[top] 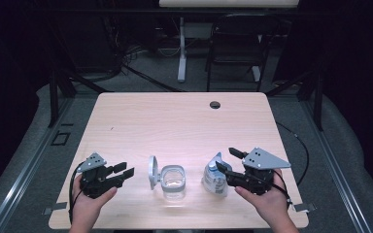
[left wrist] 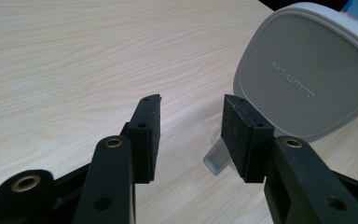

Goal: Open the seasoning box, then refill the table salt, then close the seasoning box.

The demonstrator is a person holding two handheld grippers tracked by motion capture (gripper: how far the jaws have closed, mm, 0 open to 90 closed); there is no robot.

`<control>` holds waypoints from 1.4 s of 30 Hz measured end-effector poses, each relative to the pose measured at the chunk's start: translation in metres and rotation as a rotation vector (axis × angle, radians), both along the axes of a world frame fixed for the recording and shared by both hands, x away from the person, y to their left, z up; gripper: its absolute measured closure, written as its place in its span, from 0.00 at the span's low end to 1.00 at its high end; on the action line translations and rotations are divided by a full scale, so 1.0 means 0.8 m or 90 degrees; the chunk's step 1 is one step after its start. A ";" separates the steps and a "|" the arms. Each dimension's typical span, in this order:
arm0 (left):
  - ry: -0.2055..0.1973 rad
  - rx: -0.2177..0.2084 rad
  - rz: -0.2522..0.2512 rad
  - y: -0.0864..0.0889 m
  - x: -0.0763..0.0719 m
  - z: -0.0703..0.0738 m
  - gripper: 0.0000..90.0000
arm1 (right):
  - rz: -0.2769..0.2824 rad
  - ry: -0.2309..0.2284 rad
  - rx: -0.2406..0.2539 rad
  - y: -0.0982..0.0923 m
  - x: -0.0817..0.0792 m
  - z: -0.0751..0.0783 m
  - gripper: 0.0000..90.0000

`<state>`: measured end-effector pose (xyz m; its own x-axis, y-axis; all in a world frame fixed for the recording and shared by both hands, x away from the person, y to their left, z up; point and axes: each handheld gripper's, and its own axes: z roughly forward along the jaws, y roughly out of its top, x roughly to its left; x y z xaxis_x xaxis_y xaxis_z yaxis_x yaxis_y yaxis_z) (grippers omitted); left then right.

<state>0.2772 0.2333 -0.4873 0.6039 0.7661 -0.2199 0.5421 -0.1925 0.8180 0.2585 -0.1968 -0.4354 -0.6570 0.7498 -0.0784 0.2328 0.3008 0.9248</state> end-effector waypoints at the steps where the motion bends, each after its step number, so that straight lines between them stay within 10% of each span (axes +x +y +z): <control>1: -0.002 -0.002 0.001 0.000 0.000 0.000 0.64 | 0.000 0.001 0.002 0.000 0.000 -0.001 0.44; 42: 0.007 -0.004 0.027 0.014 0.004 -0.009 0.61 | 0.017 0.070 0.000 0.002 0.008 -0.101 0.40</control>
<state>0.2807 0.2446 -0.4945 0.5681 0.7900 -0.2308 0.5585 -0.1640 0.8132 0.2646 -0.1949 -0.5159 -0.6808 0.7324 -0.0043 0.3253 0.3077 0.8941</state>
